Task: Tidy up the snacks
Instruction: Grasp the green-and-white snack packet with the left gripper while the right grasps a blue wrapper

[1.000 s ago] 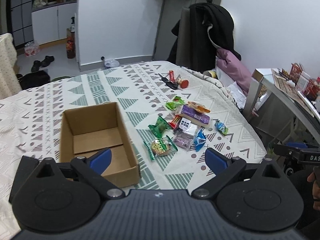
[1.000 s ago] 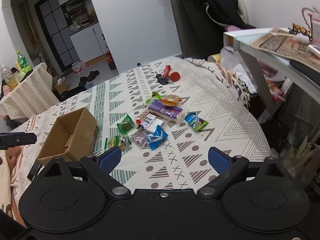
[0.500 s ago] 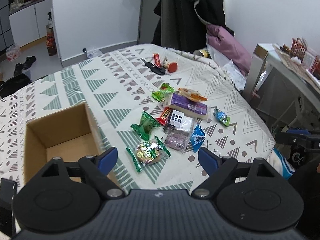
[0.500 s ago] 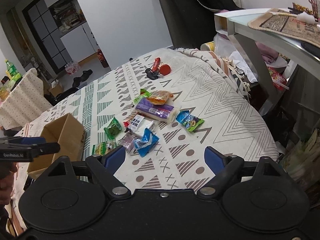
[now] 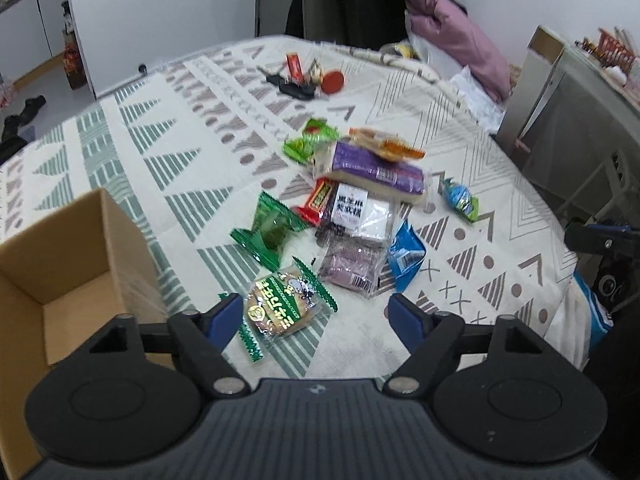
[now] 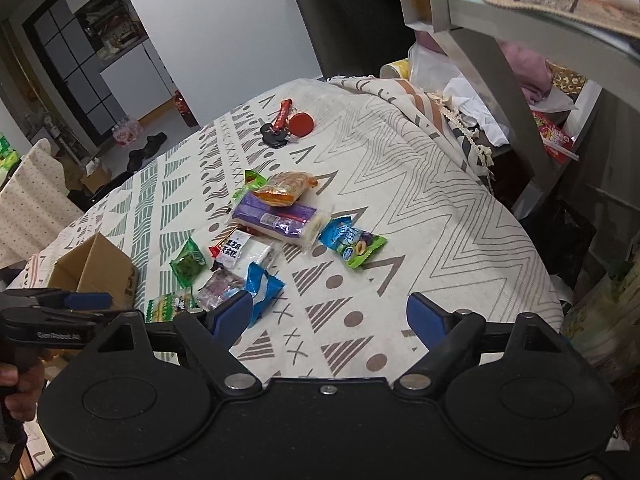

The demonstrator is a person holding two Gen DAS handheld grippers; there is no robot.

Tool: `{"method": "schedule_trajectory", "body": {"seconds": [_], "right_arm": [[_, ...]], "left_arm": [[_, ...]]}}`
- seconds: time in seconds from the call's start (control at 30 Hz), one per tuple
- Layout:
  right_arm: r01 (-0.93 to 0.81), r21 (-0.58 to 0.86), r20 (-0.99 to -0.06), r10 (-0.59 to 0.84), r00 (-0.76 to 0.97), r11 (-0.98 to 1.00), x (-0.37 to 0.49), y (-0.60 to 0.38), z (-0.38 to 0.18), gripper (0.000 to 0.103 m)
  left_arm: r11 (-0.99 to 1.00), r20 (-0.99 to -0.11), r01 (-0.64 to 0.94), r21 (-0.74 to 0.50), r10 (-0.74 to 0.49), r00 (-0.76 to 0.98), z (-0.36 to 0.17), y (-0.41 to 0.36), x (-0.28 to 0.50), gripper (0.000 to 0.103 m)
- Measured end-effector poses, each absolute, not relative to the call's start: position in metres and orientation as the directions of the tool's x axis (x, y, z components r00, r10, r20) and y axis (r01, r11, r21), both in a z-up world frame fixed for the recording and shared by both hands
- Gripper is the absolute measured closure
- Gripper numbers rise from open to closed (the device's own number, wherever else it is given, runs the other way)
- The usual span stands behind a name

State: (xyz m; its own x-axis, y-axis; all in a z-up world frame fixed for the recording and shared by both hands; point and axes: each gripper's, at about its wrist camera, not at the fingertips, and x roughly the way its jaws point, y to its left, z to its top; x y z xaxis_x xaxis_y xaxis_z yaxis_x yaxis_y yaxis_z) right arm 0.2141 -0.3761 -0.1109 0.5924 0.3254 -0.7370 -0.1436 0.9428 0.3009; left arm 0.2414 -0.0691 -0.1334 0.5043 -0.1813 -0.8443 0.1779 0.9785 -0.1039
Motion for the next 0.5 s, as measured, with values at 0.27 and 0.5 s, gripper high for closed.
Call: {"method": "schedule_trajectory", "body": {"seconds": [0.27,0.5], "right_arm": [[-0.146,0.312,-0.761,0.339,0.553,0.939,0.244,-0.370,-0.135,0.022],[-0.150,0.300,-0.771,0.332,0.543,0.942,0.273,-0.363,-0.153,0.022]], "left_arm": [[0.980,-0.884,0.174,-0.098,-0.166,0.436,-0.167,-0.072,0.272,0.030],[0.987,-0.910,0.155,-0.043,-0.103,0.401,-0.194,-0.074,0.291,0.030]]}}
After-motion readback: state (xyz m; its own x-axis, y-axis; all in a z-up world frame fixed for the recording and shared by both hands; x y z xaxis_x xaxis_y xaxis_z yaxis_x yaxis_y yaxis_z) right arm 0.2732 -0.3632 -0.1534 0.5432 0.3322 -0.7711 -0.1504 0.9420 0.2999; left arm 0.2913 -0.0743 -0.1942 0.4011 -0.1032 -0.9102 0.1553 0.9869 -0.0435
